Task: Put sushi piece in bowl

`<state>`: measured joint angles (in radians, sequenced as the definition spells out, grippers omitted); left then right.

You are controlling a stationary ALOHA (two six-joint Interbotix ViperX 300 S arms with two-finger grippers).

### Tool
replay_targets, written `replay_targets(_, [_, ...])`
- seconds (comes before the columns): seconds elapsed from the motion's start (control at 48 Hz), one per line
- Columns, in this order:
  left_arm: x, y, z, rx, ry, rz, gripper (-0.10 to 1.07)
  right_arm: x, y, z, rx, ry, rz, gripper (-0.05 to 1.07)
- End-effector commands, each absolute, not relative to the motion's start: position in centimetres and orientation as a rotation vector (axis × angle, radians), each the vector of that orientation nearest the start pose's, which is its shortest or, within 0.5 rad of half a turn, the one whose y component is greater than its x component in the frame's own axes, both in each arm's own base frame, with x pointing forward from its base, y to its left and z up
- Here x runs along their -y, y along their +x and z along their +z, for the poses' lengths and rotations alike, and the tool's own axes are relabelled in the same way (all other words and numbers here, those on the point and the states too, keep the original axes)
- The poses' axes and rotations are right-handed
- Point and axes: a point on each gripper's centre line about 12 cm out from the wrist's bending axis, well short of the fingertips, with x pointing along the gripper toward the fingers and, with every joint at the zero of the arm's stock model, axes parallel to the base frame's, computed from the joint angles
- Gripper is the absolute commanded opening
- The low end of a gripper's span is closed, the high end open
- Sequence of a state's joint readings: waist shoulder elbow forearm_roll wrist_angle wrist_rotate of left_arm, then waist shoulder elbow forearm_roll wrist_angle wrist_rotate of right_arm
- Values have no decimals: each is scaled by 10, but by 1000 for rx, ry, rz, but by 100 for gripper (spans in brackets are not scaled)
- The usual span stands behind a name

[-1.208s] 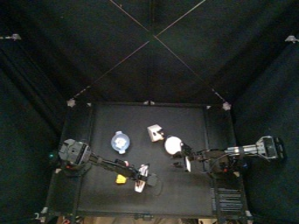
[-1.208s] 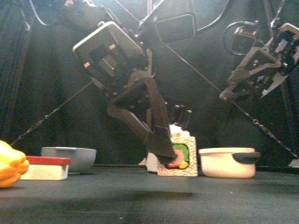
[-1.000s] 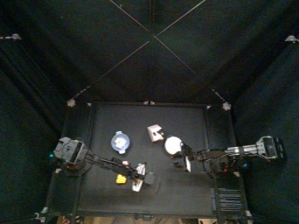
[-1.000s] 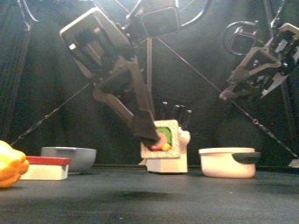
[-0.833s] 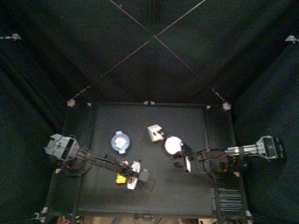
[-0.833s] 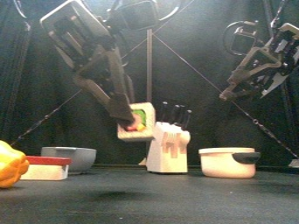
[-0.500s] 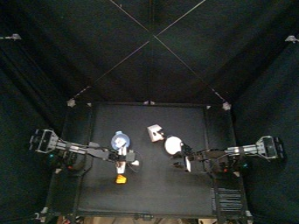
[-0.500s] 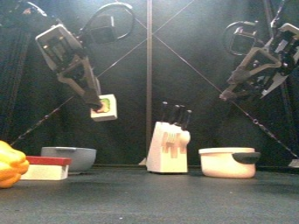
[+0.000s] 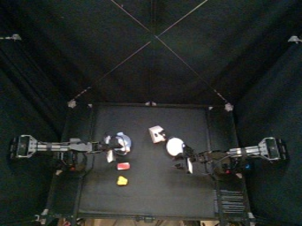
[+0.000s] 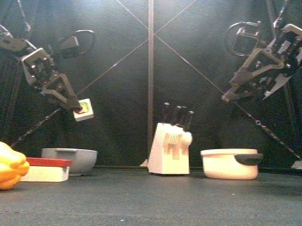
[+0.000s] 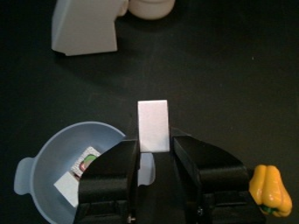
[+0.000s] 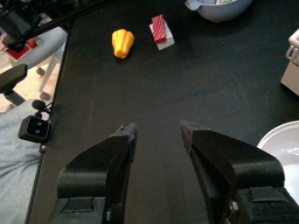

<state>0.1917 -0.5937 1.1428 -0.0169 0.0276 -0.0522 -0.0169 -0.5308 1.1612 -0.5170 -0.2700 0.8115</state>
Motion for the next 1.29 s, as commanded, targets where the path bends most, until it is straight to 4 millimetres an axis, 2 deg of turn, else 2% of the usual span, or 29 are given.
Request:
replay_targets(0.0, [-54, 229, 193, -478, -159, 254, 56, -11, 255, 204, -377, 332, 59, 81])
replay_targets(0.25, [-66, 221, 182, -445, -261, 343, 61, -11, 256, 202, -382, 328, 58, 81])
replay_targets(0.604, [-68, 221, 176, -462, -301, 364, 89, -10, 256, 202, -383, 329, 55, 81])
replay_targets(1.271, [-66, 222, 177, -459, -294, 355, 90, -10, 257, 202, -383, 324, 56, 81])
